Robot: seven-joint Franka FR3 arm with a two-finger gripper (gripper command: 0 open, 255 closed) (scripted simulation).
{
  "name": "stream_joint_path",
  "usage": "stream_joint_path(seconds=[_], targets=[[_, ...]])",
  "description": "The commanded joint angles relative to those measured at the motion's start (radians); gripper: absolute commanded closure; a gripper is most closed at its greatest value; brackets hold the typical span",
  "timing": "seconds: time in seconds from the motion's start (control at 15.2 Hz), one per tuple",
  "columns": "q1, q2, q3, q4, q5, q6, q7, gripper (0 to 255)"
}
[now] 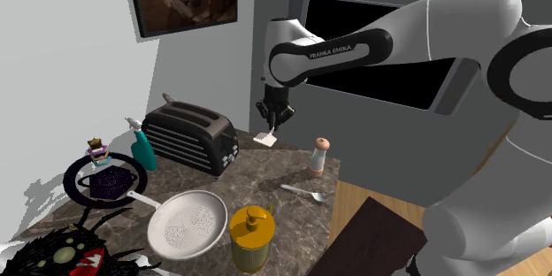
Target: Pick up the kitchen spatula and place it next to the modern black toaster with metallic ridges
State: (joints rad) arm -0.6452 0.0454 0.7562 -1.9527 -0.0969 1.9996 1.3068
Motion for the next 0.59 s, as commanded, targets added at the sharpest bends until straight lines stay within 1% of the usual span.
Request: stream_joint_path(seconds=[0.0, 0.26, 0.53], targets=[[-0.003, 0.074, -0.01, 0.066, -0.055, -0.013, 0.004, 255], [0.013, 0.22, -0.043, 0.226, -0.15, -0.062, 0.0, 255], [0.05, 0.369, -0.083, 0.418, -0.229, -0.129, -0.021, 255]])
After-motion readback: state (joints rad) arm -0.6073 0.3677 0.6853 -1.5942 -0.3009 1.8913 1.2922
